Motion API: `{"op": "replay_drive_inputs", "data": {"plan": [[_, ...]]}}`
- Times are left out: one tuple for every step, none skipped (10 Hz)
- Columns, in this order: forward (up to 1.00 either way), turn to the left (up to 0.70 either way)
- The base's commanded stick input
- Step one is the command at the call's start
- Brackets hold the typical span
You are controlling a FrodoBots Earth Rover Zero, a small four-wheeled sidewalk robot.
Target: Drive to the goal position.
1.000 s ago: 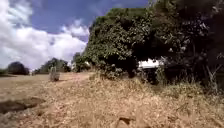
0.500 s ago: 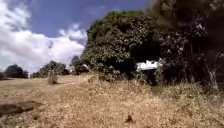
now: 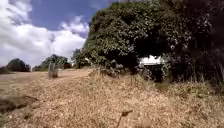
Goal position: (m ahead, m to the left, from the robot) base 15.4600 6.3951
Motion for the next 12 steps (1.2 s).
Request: {"op": "replay_drive_inputs", "data": {"plan": [[0.7, 0.35], [0.7, 0.35], [0.7, 0.35], [0.7, 0.35], [0.7, 0.35], [0.7, 0.35], [0.7, 0.35], [0.7, 0.35], [0.7, 0.35], [0.7, 0.3], [0.7, 0.21], [0.7, 0.08]]}}
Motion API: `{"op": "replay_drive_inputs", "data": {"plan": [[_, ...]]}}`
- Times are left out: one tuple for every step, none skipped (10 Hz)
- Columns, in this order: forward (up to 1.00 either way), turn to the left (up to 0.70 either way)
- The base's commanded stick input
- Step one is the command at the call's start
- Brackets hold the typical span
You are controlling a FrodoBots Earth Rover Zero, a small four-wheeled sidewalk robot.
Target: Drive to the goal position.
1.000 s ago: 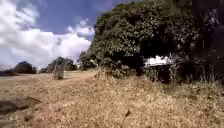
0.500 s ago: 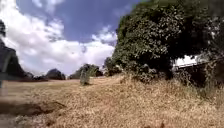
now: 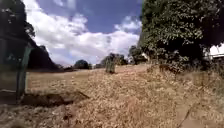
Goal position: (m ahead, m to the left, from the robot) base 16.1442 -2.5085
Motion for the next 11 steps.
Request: {"op": "replay_drive_inputs", "data": {"plan": [[0.7, 0.0], [0.7, 0.0], [0.7, 0.0], [0.7, 0.0], [0.7, 0.0], [0.7, 0.0], [0.7, 0.0], [0.7, -0.17], [0.7, -0.35], [0.7, -0.35], [0.7, -0.35]]}}
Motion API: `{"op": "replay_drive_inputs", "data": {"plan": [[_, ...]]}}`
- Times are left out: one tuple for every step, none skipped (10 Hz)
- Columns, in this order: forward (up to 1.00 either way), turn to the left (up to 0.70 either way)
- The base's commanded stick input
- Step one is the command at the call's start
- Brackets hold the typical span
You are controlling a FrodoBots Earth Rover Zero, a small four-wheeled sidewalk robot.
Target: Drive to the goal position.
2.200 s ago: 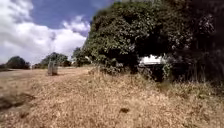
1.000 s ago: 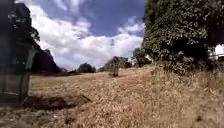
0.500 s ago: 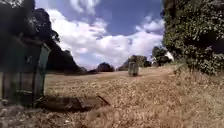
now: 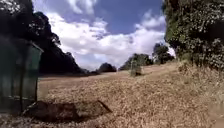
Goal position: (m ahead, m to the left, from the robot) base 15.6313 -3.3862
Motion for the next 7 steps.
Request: {"op": "replay_drive_inputs", "data": {"plan": [[0.7, -0.35], [0.7, -0.35], [0.7, -0.35], [0.7, -0.35], [0.7, -0.35], [0.7, -0.35], [0.7, -0.35]]}}
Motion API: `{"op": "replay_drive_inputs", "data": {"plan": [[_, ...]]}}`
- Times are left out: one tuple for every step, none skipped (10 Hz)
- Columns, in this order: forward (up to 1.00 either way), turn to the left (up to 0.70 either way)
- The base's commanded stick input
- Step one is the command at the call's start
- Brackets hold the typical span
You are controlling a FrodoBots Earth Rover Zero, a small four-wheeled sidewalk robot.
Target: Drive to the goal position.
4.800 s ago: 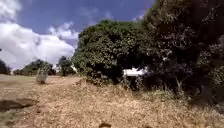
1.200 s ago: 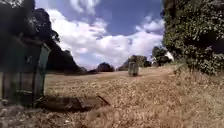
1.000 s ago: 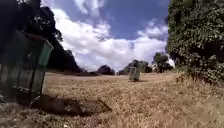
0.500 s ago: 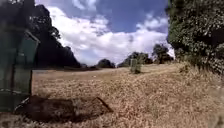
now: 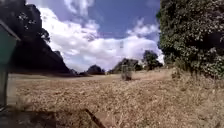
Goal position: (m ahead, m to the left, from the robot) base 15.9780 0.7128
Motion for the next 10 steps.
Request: {"op": "replay_drive_inputs", "data": {"plan": [[0.7, -0.35], [0.7, -0.35], [0.7, -0.35], [0.7, -0.35], [0.7, -0.35], [0.7, -0.28], [0.7, -0.06], [0.7, 0.0], [0.7, 0.0], [0.7, 0.0]]}}
